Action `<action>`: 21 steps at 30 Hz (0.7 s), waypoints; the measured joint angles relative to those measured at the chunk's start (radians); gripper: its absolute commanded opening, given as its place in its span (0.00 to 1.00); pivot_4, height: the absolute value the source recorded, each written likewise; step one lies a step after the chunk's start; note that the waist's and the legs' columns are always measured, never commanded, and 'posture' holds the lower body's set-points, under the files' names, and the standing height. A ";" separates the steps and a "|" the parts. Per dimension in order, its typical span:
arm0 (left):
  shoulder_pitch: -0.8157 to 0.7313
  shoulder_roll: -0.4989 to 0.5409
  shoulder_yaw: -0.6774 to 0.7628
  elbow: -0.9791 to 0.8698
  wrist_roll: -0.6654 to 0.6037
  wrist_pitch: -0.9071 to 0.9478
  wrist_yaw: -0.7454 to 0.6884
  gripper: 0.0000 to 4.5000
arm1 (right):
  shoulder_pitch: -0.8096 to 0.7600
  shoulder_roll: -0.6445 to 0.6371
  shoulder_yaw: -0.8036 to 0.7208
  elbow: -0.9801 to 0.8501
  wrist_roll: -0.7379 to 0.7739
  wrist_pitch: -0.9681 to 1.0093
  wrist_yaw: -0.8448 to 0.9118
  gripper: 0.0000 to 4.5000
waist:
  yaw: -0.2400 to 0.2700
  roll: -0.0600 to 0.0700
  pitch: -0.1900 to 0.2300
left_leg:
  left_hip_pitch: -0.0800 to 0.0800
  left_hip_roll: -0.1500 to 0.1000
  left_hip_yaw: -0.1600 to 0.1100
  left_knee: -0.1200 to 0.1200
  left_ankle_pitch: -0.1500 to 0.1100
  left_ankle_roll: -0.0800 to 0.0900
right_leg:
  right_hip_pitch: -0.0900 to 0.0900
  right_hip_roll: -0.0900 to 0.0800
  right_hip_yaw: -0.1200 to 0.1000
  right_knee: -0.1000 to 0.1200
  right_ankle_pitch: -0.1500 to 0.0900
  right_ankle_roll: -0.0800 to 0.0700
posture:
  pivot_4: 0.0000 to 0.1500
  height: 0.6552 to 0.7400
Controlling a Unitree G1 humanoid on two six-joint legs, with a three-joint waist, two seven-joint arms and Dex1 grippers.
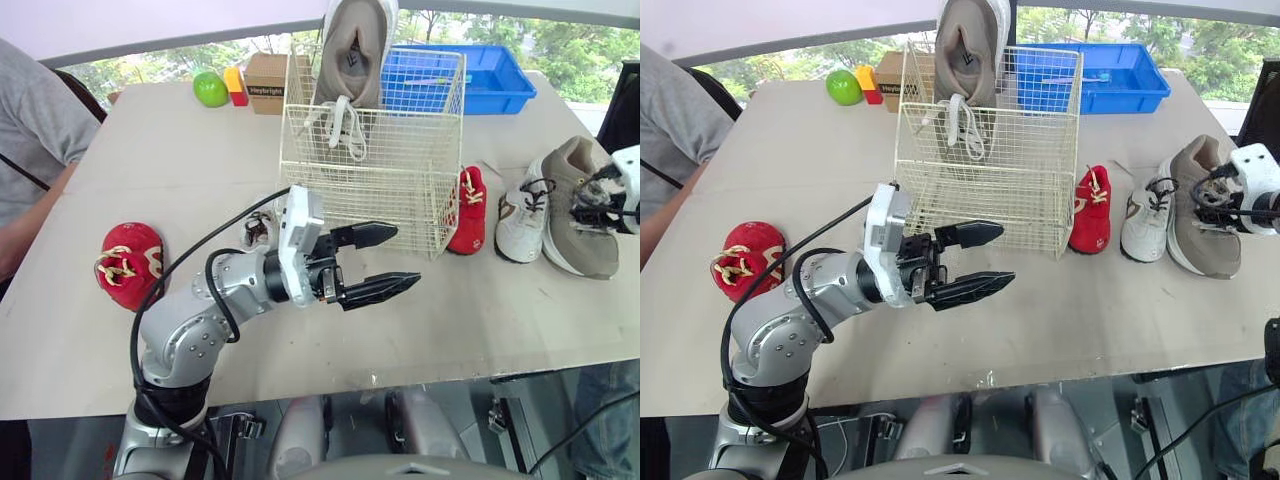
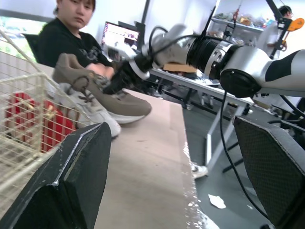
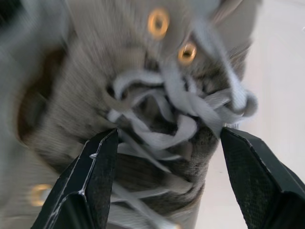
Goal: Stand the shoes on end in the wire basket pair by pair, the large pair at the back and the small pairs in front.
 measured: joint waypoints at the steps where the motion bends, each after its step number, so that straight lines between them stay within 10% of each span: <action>1: 0.004 0.003 -0.003 0.000 0.006 -0.006 0.003 1.00 | -0.022 0.014 0.013 0.048 -0.028 -0.024 0.010 0.50 | 0.000 0.000 0.000 | 0.000 0.000 0.000 0.000 0.000 0.000 | 0.000 0.000 0.000 0.000 0.000 0.000 | 1.00 1.00; 6: 0.040 0.016 -0.002 -0.012 0.003 -0.017 0.025 1.00 | -0.081 0.037 0.015 0.186 -0.104 -0.074 0.031 0.02 | 0.002 -0.006 -0.004 | 0.000 0.000 -0.002 0.000 0.000 0.000 | 0.002 -0.001 -0.003 0.000 0.000 0.000 | 1.00 1.00; 15: 0.047 0.029 -0.003 -0.016 -0.023 -0.023 0.021 1.00 | -0.034 -0.006 -0.264 0.193 0.033 -0.039 0.031 0.02 | 0.005 -0.003 -0.001 | -0.001 0.000 -0.001 0.000 0.000 0.000 | 0.001 -0.001 -0.003 -0.001 0.000 0.000 | 1.00 1.00; 21: 0.031 0.016 0.001 0.023 -0.036 -0.034 0.023 1.00 | 0.108 -0.013 -0.634 -0.238 0.306 0.185 -0.036 0.02 | -0.002 0.008 0.003 | 0.000 0.000 -0.001 -0.002 0.000 0.000 | -0.001 0.001 0.002 0.000 0.000 0.001 | 1.00 1.00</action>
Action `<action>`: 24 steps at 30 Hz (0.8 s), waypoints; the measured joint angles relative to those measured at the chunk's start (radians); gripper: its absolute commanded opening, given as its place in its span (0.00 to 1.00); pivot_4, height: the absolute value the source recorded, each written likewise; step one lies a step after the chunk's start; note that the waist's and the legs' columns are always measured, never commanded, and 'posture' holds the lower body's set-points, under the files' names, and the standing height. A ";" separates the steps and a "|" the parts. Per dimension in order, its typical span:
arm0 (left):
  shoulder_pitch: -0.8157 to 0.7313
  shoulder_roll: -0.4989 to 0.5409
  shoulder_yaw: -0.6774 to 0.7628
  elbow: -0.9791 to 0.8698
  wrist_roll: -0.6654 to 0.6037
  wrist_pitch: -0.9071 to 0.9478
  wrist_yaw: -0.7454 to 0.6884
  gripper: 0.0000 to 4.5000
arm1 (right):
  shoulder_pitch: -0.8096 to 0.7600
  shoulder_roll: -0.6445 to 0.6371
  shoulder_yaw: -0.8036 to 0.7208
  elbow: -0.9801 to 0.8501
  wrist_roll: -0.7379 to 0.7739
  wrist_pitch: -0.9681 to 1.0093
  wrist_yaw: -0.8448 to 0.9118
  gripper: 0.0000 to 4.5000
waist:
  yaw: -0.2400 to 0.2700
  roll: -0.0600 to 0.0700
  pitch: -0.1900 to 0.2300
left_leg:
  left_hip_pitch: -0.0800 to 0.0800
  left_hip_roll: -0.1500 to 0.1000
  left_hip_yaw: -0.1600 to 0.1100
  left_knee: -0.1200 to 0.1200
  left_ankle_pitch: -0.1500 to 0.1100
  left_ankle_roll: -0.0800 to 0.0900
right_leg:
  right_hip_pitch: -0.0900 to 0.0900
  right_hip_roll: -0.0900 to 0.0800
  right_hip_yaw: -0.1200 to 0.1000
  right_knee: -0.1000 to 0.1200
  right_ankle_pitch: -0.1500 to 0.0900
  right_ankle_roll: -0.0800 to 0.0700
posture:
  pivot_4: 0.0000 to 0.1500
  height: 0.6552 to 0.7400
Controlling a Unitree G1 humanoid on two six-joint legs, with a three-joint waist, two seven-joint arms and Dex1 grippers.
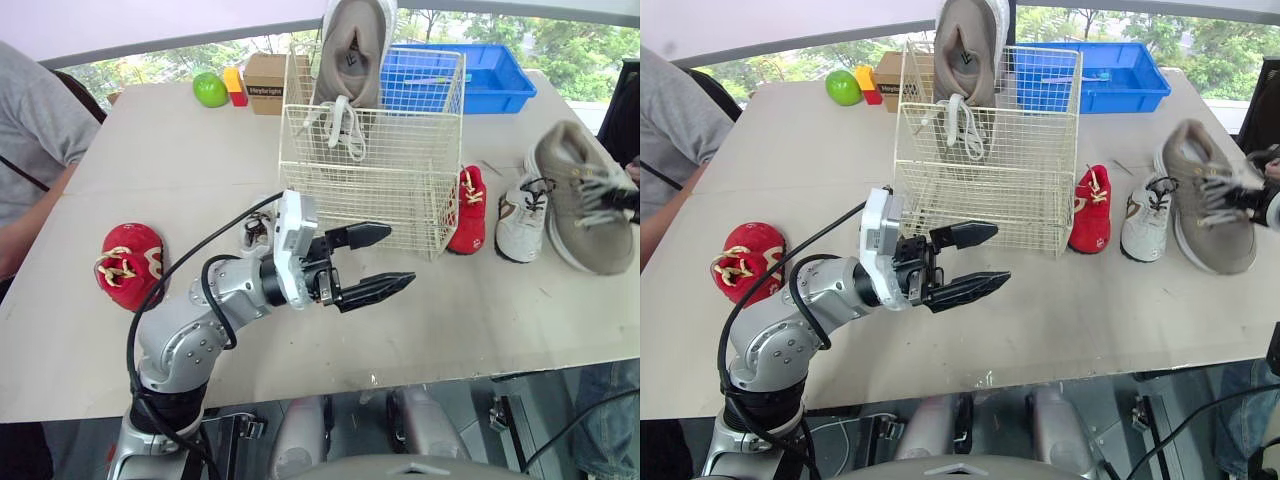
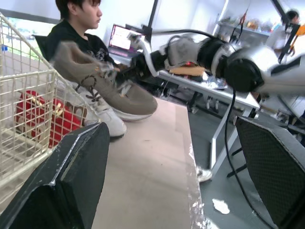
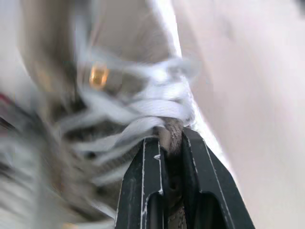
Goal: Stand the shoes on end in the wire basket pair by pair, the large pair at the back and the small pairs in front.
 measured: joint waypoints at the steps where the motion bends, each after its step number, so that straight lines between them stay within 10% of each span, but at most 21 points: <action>1: 0.000 -0.001 0.003 0.001 -0.003 -0.001 0.003 1.00 | 0.012 0.017 -0.046 -0.088 0.035 0.045 -0.027 0.02 | -0.001 0.000 0.000 | 0.000 0.000 0.000 0.000 0.000 0.000 | 0.000 0.002 0.001 0.000 0.000 0.000 | 1.00 1.00; 9: -0.005 -0.038 0.081 -0.001 -0.032 -0.043 0.100 1.00 | -0.262 0.375 -0.108 -0.518 0.253 0.195 -0.284 0.02 | -0.021 0.002 0.001 | -0.001 0.001 -0.002 -0.001 0.000 0.000 | -0.006 0.005 0.005 0.003 0.000 0.000 | 1.00 1.00; 15: 0.028 -0.041 0.128 -0.018 -0.029 -0.092 0.174 1.00 | -0.532 0.615 0.010 -0.393 0.212 -0.115 -0.352 0.02 | -0.005 0.000 0.000 | -0.005 0.001 -0.001 -0.003 0.000 0.000 | -0.009 0.003 0.004 0.000 0.000 0.000 | 1.00 1.00; 24: 0.091 -0.031 0.170 -0.068 -0.012 -0.145 0.247 1.00 | -0.539 0.751 0.108 -0.139 0.037 -0.606 -0.427 0.02 | 0.019 -0.001 0.000 | -0.017 0.000 -0.001 0.000 0.000 -0.001 | -0.019 -0.002 0.002 0.002 0.001 0.000 | 1.00 1.00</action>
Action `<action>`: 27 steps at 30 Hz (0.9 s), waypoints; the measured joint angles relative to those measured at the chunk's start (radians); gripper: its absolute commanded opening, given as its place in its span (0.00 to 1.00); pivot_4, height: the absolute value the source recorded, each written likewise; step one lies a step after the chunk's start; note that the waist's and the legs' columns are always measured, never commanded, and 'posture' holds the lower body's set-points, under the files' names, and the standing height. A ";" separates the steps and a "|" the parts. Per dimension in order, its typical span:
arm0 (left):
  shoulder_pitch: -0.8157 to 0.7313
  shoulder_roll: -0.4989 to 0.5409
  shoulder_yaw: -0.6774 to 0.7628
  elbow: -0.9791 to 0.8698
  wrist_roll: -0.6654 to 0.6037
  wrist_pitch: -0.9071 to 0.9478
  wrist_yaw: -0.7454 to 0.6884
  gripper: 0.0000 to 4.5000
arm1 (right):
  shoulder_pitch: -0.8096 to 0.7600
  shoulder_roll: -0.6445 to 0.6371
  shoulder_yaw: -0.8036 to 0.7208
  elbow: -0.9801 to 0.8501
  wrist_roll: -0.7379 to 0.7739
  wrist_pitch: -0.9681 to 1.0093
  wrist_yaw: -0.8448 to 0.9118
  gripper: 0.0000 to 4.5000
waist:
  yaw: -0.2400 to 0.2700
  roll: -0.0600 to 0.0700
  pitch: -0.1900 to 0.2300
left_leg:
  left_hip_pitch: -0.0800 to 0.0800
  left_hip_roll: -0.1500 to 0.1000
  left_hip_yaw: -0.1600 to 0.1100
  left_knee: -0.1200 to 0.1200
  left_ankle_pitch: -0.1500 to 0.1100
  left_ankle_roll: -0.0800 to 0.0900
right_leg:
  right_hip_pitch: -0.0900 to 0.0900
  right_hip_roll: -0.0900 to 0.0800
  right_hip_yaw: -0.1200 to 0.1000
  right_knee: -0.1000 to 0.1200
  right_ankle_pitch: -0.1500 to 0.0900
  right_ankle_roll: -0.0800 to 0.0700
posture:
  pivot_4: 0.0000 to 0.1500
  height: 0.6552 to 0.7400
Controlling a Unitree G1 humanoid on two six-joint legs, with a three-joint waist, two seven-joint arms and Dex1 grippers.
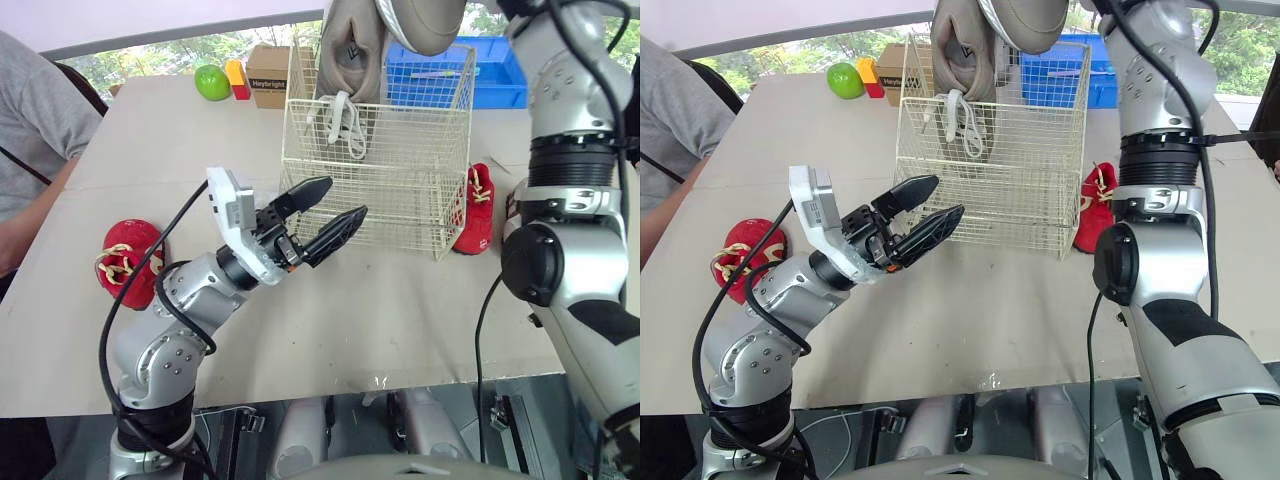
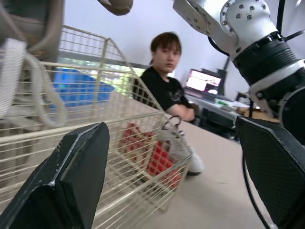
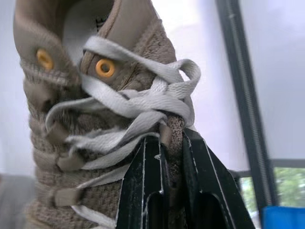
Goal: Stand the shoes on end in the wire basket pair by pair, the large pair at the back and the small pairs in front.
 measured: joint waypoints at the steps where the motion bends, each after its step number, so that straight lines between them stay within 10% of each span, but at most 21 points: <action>1: 0.012 0.002 0.010 -0.012 0.000 -0.005 0.010 1.00 | 0.009 0.011 0.006 0.015 -0.021 -0.060 -0.015 0.02 | -0.002 0.000 0.000 | 0.000 0.000 0.000 0.000 0.000 0.000 | 0.000 0.000 0.000 0.000 0.000 0.000 | 1.00 1.00; 27: 0.063 0.034 0.064 -0.051 -0.015 -0.064 0.069 1.00 | 0.264 0.075 0.158 0.143 -0.375 -0.566 -0.420 0.02 | -0.020 -0.003 -0.003 | 0.003 0.001 -0.002 0.000 0.000 0.000 | 0.002 0.004 0.000 0.002 0.001 -0.001 | 1.00 1.00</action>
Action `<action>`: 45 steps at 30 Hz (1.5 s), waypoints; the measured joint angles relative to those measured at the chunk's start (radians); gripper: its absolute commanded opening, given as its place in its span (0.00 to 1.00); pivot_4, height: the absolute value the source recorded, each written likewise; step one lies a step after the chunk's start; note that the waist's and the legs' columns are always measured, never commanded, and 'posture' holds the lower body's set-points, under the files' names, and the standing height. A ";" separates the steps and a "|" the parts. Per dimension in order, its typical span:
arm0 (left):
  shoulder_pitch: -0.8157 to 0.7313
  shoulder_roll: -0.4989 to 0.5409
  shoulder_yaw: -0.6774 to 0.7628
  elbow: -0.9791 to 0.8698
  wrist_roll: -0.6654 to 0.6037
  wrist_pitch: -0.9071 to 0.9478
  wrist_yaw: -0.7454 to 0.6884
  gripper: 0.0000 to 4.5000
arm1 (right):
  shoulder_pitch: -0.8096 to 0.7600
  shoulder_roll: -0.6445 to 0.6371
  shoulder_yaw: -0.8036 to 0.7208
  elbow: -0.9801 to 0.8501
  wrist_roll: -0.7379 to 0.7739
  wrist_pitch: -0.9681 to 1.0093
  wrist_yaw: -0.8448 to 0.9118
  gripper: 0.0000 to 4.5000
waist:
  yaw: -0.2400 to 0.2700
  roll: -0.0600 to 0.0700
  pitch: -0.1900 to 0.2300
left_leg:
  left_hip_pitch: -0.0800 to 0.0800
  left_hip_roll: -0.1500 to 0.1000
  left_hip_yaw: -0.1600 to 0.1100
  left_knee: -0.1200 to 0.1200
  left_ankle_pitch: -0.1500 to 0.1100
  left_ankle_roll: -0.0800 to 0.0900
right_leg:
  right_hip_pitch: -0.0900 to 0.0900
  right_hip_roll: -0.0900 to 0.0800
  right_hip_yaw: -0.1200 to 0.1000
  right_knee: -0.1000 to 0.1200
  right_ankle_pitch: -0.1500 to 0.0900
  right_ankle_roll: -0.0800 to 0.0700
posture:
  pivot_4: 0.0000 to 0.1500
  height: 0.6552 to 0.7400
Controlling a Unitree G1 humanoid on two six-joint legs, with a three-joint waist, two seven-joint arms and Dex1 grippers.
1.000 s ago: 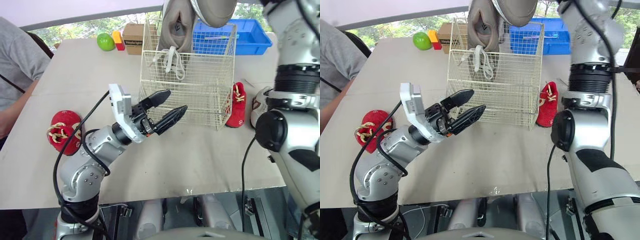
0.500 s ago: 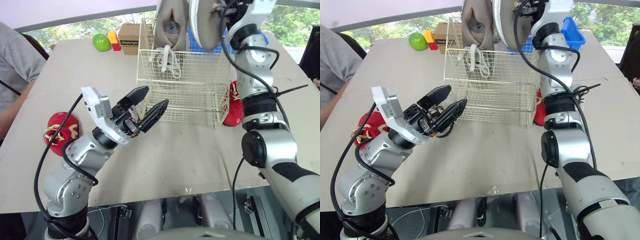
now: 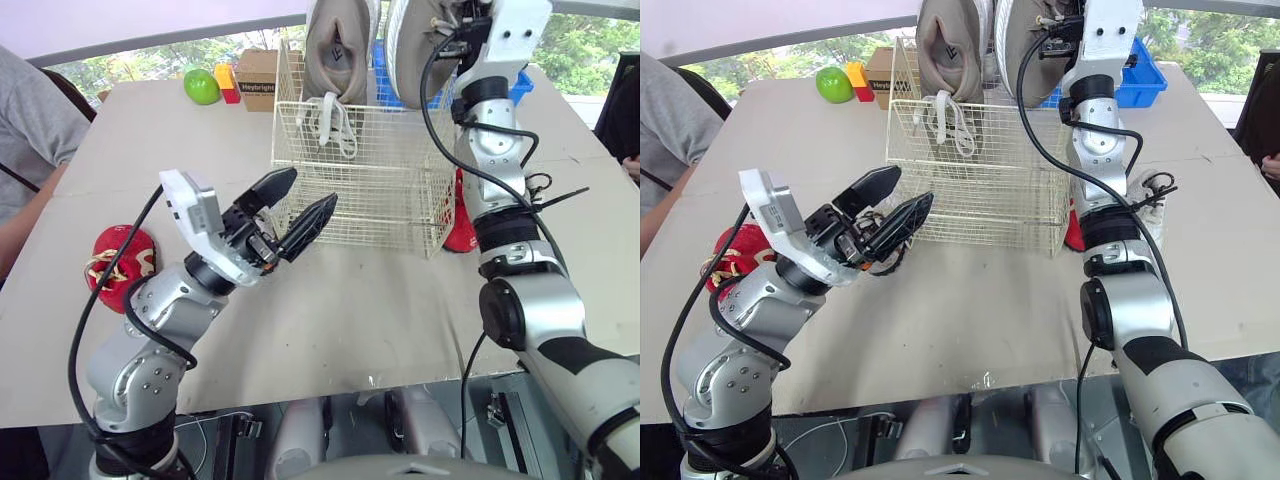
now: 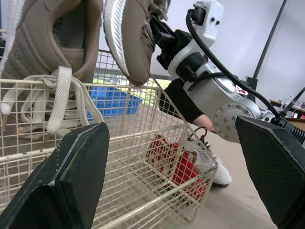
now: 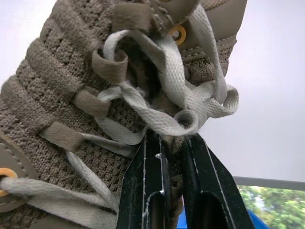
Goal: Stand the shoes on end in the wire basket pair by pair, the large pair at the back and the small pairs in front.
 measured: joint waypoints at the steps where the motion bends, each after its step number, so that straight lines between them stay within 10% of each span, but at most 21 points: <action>1: 0.000 0.000 0.000 0.000 0.000 0.000 0.002 1.00 | 0.000 0.005 0.000 0.005 -0.003 -0.008 -0.017 0.02 | 0.000 0.000 0.000 | 0.000 0.000 0.000 0.000 0.000 0.000 | 0.000 0.000 0.000 0.000 0.000 0.000 | 1.00 1.00; 45: 0.054 0.005 0.001 -0.010 -0.001 -0.045 0.031 1.00 | -0.203 -0.016 0.019 0.368 -0.030 -0.170 -0.005 0.02 | 0.001 -0.002 -0.001 | -0.002 0.000 0.000 -0.001 0.000 0.000 | -0.001 0.000 0.000 -0.002 0.001 -0.001 | 1.00 1.00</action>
